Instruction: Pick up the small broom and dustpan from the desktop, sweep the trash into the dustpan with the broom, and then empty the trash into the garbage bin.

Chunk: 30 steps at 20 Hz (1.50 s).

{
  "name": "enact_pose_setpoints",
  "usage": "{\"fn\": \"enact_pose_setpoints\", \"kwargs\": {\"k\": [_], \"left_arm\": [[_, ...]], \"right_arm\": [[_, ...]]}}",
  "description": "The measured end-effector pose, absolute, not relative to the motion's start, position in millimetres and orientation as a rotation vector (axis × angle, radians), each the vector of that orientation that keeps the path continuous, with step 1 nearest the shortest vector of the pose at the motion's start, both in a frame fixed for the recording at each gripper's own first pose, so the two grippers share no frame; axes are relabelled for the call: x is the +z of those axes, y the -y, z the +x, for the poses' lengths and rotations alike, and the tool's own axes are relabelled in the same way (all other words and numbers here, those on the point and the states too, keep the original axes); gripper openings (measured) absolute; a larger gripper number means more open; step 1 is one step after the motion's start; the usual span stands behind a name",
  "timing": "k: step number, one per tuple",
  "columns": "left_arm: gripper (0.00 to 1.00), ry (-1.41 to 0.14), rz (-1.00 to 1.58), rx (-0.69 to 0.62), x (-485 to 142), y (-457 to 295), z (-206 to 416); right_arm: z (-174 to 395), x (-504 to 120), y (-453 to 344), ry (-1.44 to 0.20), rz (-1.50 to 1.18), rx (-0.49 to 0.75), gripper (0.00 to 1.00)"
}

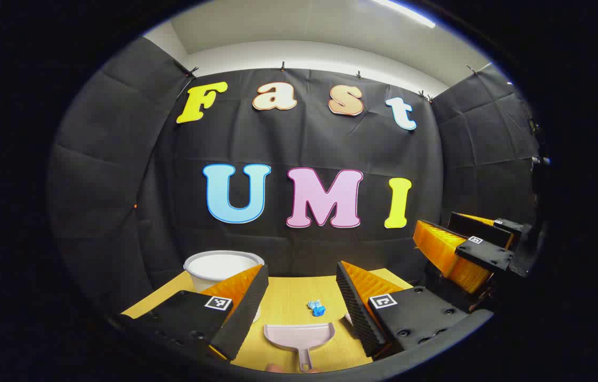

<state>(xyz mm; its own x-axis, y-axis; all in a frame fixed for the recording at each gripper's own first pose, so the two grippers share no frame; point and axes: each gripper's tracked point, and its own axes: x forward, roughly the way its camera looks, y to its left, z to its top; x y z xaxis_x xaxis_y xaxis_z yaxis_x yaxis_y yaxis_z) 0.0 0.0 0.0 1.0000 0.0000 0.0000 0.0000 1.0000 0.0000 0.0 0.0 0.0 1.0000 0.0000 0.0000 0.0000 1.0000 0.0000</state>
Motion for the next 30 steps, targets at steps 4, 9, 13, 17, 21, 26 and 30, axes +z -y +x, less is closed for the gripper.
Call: {"fn": "enact_pose_setpoints", "kwargs": {"k": [4,9,13,17,21,26,30], "left_arm": [[0.77,-0.008,-0.008,-0.018,-2,1,6],[0.77,-0.005,-0.02,-0.01,-2,-4,11],[0.75,-0.007,-0.024,-0.02,-3,-4,14],[0.75,-0.007,-0.019,-0.025,-2,-6,19],[0.77,0.001,-0.002,-0.016,1,-11,22],[0.75,0.009,-0.012,-0.04,3,-8,17],[0.77,0.014,-0.035,-0.07,6,-8,9]], "right_arm": [[8,-7,-1,-0.022,-0.001,-0.001,0.96],[11,-6,4,-0.015,-0.013,-0.019,0.94],[15,-16,0,-0.045,-0.012,-0.014,0.96],[19,-18,-3,-0.051,-0.015,-0.008,0.96],[22,-16,-3,-0.041,-0.015,-0.016,0.96],[19,-17,-3,-0.05,-0.011,-0.029,0.94],[14,-11,-10,-0.046,-0.022,-0.029,0.96]]}}
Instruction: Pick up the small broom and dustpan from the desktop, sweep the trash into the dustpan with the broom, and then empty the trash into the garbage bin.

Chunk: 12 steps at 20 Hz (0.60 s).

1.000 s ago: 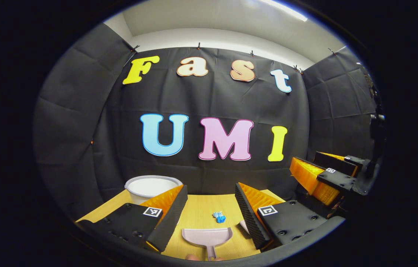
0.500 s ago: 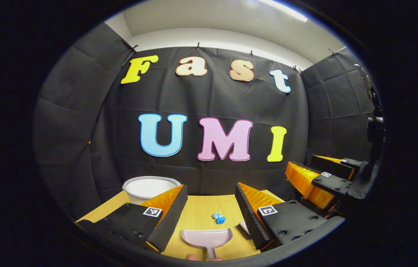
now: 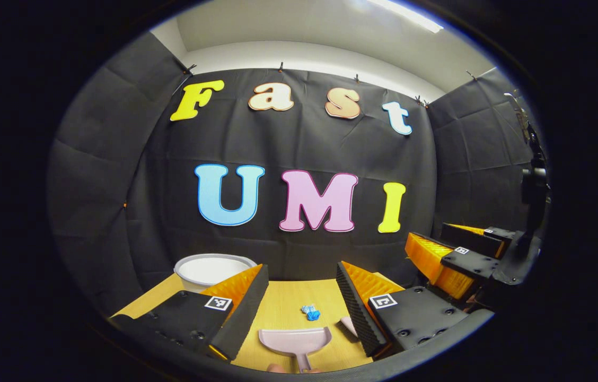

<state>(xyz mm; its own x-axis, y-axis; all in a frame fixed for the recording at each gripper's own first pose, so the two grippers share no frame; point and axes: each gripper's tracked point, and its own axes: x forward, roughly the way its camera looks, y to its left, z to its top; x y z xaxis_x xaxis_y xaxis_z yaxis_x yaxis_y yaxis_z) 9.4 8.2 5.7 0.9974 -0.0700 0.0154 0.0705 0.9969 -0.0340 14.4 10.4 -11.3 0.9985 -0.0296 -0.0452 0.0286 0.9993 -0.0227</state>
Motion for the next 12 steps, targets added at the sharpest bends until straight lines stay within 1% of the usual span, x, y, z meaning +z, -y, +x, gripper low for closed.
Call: {"fn": "enact_pose_setpoints", "kwargs": {"k": [1,3,4,5,6,7,9,12], "left_arm": [[0.75,0.019,-0.045,-0.078,7,-10,7],[0.76,0.02,-0.057,-0.098,6,-12,1],[0.76,0.009,-0.062,-0.137,3,-7,-3],[0.77,0.002,-0.07,-0.167,-1,-3,-12],[0.75,0.006,-0.083,-0.174,-1,-4,-19],[0.77,0.012,-0.096,-0.174,-1,-9,-26],[0.76,0.017,-0.103,-0.17,-4,-14,-37],[0.77,0.018,-0.082,-0.124,-7,-26,-41]], "right_arm": [[12,-9,-12,-0.041,-0.029,-0.029,0.96],[8,-2,-14,-0.028,-0.041,-0.038,0.96],[5,1,-14,-0.02,-0.042,-0.048,0.96],[1,5,-14,-0.014,-0.04,-0.061,0.94],[-4,6,-13,-0.013,-0.049,-0.078,0.94],[-9,7,-10,-0.016,-0.067,-0.099,0.93],[-19,9,-9,-0.018,-0.104,-0.121,0.94],[-31,4,-16,-0.056,-0.069,-0.116,0.94]]}}
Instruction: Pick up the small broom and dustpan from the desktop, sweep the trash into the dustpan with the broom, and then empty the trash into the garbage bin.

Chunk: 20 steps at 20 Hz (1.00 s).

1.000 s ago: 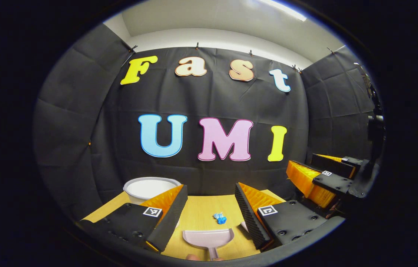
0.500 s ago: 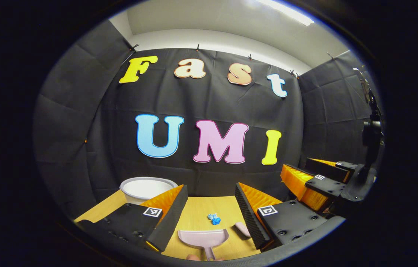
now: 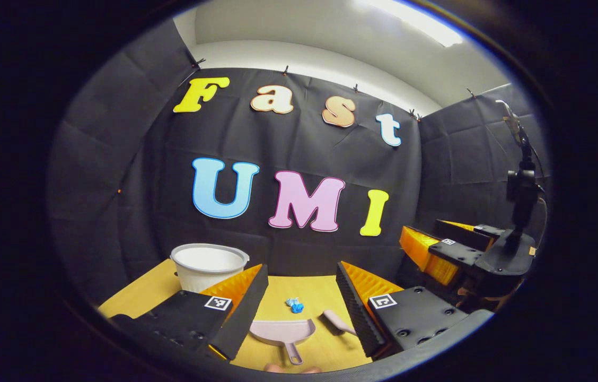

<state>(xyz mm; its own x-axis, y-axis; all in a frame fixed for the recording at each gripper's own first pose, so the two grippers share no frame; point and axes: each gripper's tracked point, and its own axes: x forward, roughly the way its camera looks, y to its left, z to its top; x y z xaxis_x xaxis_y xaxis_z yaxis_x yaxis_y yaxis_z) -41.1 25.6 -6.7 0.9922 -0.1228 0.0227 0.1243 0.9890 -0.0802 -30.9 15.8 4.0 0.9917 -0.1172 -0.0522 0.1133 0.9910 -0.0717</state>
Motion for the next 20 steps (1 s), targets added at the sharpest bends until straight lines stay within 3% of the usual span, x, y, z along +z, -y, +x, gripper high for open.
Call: {"fn": "enact_pose_setpoints", "kwargs": {"k": [10,15,20], "left_arm": [[0.77,-0.108,-0.13,-0.075,-35,-8,3],[0.77,-0.436,-0.194,-0.023,-115,10,52],[0.8,-0.915,-0.257,0.028,-226,19,48]], "right_arm": [[13,-9,2,-0.047,-0.046,-0.055,0.98],[49,-10,30,0.002,-0.082,-0.044,0.96],[51,-44,33,-0.022,-0.093,0.036,0.98]]}}
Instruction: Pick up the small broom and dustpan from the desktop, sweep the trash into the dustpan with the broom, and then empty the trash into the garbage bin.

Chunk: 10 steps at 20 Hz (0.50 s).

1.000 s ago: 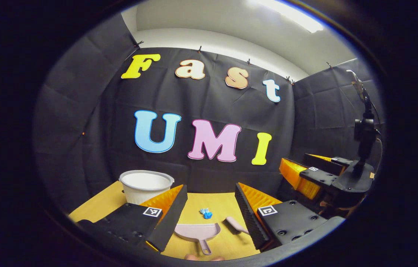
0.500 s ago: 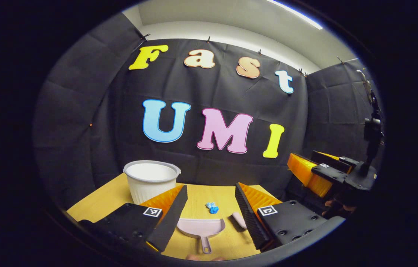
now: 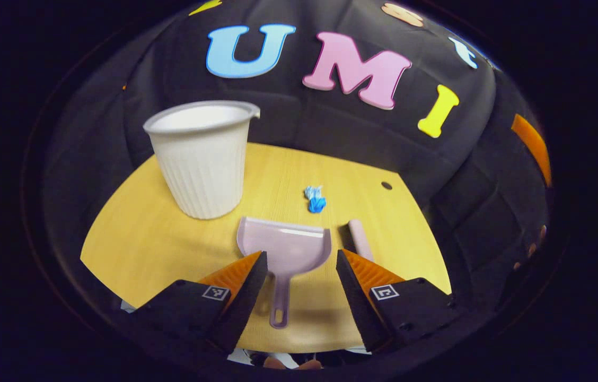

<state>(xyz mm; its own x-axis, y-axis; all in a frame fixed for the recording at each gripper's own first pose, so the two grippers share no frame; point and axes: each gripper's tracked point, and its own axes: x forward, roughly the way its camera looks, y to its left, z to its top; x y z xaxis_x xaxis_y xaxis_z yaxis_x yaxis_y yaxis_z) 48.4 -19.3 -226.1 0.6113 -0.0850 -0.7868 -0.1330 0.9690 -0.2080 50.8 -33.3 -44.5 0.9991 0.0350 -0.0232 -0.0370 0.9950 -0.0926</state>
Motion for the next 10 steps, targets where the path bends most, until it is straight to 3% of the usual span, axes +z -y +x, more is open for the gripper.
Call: {"fn": "enact_pose_setpoints", "kwargs": {"k": [6,10], "left_arm": [[0.8,-1.229,-0.217,0.062,-305,17,54],[0.8,-1.341,-0.207,0.088,-329,9,70]], "right_arm": [[51,-98,39,-0.11,-0.205,0.128,0.98],[43,-134,47,-0.213,-0.168,0.123,0.98]]}}
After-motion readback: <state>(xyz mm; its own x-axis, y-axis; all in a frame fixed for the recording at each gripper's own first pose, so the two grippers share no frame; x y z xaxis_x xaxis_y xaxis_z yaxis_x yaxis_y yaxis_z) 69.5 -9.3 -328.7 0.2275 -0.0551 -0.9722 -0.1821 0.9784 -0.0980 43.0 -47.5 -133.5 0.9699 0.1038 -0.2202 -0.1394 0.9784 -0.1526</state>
